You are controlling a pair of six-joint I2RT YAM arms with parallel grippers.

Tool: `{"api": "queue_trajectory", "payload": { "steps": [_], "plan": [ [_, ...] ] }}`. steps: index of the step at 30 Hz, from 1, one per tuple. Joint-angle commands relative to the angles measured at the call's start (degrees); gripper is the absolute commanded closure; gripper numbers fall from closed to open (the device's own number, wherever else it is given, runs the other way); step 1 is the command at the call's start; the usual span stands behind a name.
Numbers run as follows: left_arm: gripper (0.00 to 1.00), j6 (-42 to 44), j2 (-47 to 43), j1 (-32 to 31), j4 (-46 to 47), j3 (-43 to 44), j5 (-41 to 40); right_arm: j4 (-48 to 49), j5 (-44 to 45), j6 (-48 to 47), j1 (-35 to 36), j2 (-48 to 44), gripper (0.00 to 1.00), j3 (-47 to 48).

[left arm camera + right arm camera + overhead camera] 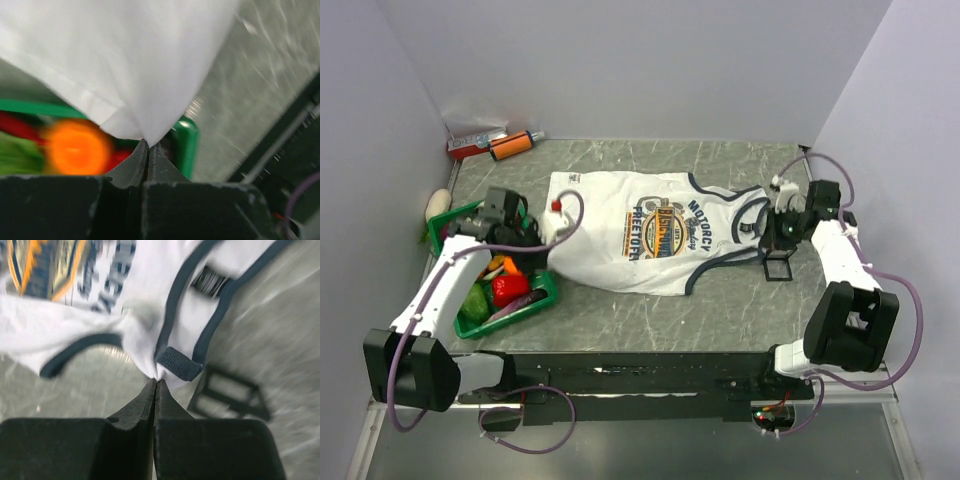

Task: Remove the brooch from the garment

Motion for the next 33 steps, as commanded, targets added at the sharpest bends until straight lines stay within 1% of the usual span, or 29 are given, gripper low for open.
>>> {"api": "queue_trajectory", "payload": {
  "steps": [1,3,4,5,6,7,8,9,10,11,13,14,15,16,17,18,19,20,21,22,24,26,28,30,33],
  "plan": [
    [0.99,2.8,-6.1,-0.8,-4.6,-8.3,0.8,-4.6,0.1,-3.1,0.1,-5.4,1.0,-4.1],
    [0.99,5.1,-7.6,-0.8,-6.4,-10.5,-0.8,-6.7,-0.7,-3.8,0.3,-6.2,1.0,-5.4],
    [0.98,5.8,-8.0,-0.8,-6.5,-12.0,-2.5,-8.7,-1.0,-4.6,0.2,-6.7,0.97,-5.7],
    [0.95,6.8,-8.5,-0.8,-6.6,-12.5,-3.5,-9.5,-1.2,-5.0,0.2,-6.9,0.93,-5.9],
    [0.9,7.1,-9.1,-0.8,-6.5,-12.5,-4.1,-10.1,-1.2,-5.4,0.3,-7.0,0.79,-5.7],
    [0.77,7.2,-9.2,-0.8,-6.4,-11.5,-4.1,-10.9,-1.4,-5.6,0.3,-7.2,0.72,-5.2],
    [0.66,7.5,-8.9,-0.8,-6.2,-10.5,-3.5,-11.2,-1.7,-6.0,0.2,-7.3,0.65,-3.5],
    [0.54,7.6,-8.5,-0.8,-5.3,-7.8,-3.1,-11.4,-3.4,-6.3,0.2,-7.4,0.62,-2.3],
    [0.4,7.2,-8.0,-0.8,-3.9,-6.2,-1.0,-11.0,-4.3,-6.4,0.3,-7.5,0.61,-1.1],
    [0.37,5.4,-6.4,-0.8,-2.7,-4.7,0.1,-10.2,-5.2,-6.4,0.4,-7.5,0.58,1.1],
    [0.32,3.4,-4.0,-1.0,1.4,-0.5,3.2,-8.3,-5.9,-5.8,1.3,-6.1,0.57,3.0],
    [0.31,0.2,-2.4,-2.2,3.1,0.7,5.3,-5.8,-5.6,-5.7,1.9,-5.2,0.57,4.2],
    [0.31,-1.9,1.3,-3.0,5.3,2.6,6.0,-4.7,-5.3,-5.7,3.7,-4.1,0.57,4.8],
    [0.32,-6.3,3.4,-4.9,9.0,3.6,6.6,-3.2,-4.2,-5.6,4.5,-1.6,0.57,5.2],
    [0.32,-8.8,7.8,-5.8,11.3,4.7,7.6,-1.0,-3.8,-5.6,5.4,0.0,0.58,6.0],
    [0.34,-11.5,10.2,-6.6,13.5,6.8,8.1,0.3,-3.4,-5.5,6.8,3.1,0.59,6.5],
    [0.34,-17.5,12.4,-7.3,17.3,8.0,8.7,1.1,-3.1,-5.5,7.6,4.8,0.62,8.0],
    [0.34,-20.2,16.8,-7.5,18.7,10.1,10.3,2.2,-3.1,-5.5,8.0,6.4,0.63,8.9],
    [0.35,-22.9,18.9,-7.5,20.0,10.9,11.3,2.6,-3.1,-5.1,8.6,9.6,0.64,9.9],
    [0.36,-27.4,20.6,-7.5,22.9,11.4,12.0,2.7,-2.5,-5.1,8.8,11.1,0.64,11.9],
    [0.36,-29.9,24.5,-7.7,25.1,11.6,13.7,0.9,-1.8,-5.8,8.9,15.0,0.67,14.1],
    [0.36,-28.5,28.6,-7.9,24.3,13.3,14.6,-1.0,-0.3,-7.0,9.0,16.8,0.7,16.5],
    [0.39,-27.1,33.5,-8.0,23.3,14.8,15.2,-4.0,0.6,-9.6,9.3,18.5,0.71,17.5],
    [0.42,-27.4,36.1,-8.0,22.7,16.3,15.2,-5.6,1.9,-9.7,9.4,19.3,0.71,18.0],
    [0.42,-31.1,37.6,-8.0,29.3,12.7,14.4,-4.9,1.0,-9.2,10.4,18.9,0.71,16.8]
  ]
}}
